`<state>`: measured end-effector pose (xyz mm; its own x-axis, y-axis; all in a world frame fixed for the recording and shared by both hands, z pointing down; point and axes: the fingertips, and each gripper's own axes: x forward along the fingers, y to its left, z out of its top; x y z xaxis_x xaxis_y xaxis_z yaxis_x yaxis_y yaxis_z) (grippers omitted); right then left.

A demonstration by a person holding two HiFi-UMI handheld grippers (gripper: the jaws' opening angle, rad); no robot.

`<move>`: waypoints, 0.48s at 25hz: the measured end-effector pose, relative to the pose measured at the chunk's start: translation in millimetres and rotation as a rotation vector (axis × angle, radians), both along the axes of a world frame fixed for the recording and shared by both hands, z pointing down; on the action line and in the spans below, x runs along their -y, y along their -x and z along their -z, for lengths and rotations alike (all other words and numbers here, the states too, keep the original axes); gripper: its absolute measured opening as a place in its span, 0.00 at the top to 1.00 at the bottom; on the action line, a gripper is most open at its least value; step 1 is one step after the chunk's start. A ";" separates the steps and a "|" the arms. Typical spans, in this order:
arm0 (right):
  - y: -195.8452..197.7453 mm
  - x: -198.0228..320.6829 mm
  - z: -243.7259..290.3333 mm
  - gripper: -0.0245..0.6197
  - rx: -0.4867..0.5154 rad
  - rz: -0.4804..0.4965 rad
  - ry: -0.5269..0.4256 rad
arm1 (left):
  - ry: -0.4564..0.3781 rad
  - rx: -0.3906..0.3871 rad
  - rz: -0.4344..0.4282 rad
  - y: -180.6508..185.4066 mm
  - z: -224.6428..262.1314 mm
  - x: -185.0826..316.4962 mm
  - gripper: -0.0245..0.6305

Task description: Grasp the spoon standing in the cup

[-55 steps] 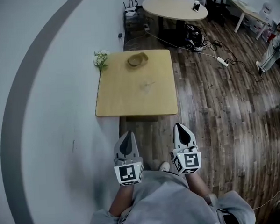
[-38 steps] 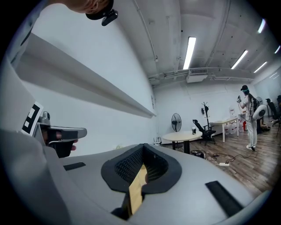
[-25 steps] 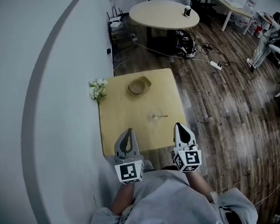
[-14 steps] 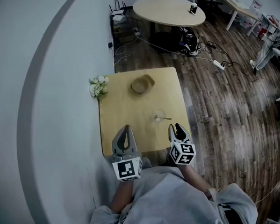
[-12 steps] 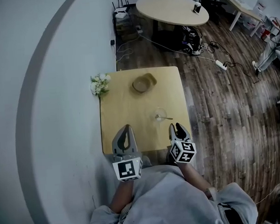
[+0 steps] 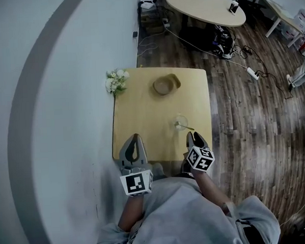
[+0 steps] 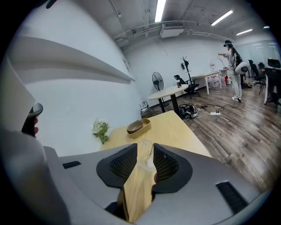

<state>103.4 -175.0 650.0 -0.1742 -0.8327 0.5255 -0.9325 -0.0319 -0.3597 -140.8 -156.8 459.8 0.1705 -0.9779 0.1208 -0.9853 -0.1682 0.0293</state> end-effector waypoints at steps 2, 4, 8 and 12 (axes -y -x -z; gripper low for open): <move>-1.1 2.2 -5.3 0.83 0.013 -0.007 0.016 | 0.007 0.010 0.013 2.8 0.0 -1.9 0.96; -3.6 4.6 -11.9 0.83 0.033 -0.022 0.036 | 0.012 0.019 0.027 5.2 0.8 -3.4 0.96; -7.3 10.1 -24.4 0.83 0.060 -0.042 0.064 | 0.015 0.025 0.054 10.8 -1.0 -5.8 0.96; -5.2 19.1 -30.9 0.83 0.080 -0.051 0.073 | 0.028 0.046 0.073 17.1 0.3 -5.1 0.96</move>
<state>108.6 -194.1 680.9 -0.1763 -0.8019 0.5708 -0.8973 -0.1075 -0.4282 -157.9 -151.7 459.5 0.0922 -0.9837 0.1546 -0.9954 -0.0954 -0.0131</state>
